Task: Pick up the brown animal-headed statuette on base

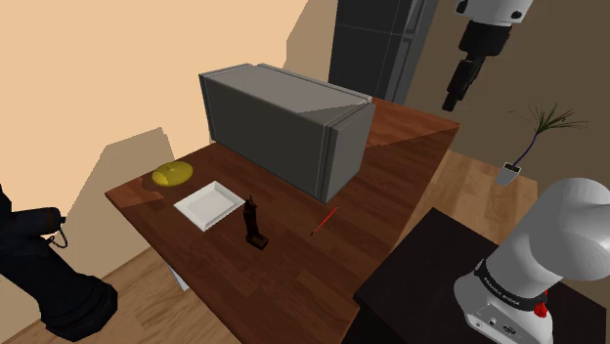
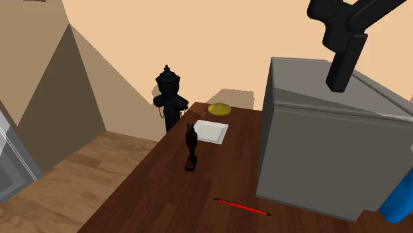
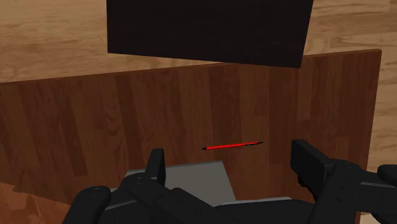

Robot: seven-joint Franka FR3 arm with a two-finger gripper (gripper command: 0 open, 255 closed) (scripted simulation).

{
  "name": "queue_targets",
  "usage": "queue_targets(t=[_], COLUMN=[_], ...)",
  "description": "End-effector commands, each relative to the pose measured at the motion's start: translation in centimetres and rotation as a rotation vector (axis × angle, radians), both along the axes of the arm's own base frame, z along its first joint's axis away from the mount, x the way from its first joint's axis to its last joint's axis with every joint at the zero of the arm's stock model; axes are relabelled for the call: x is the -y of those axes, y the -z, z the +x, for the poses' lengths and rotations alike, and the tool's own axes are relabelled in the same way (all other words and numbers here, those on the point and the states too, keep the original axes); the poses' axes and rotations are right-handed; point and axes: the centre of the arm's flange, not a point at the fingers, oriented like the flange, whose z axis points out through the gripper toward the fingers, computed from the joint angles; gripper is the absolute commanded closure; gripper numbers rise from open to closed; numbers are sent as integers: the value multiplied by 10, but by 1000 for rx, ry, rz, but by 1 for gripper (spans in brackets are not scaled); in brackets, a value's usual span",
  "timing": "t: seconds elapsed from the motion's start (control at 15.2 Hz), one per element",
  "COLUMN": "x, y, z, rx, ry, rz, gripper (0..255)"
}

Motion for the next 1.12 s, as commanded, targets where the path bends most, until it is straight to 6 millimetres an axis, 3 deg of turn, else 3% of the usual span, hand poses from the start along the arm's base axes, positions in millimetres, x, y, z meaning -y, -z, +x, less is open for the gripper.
queue_targets(t=[0.0,1.06], x=[0,-153], y=[0,116], z=[0,77], rx=[0,112], ry=[0,40], rz=[0,-18], gripper=[0,0])
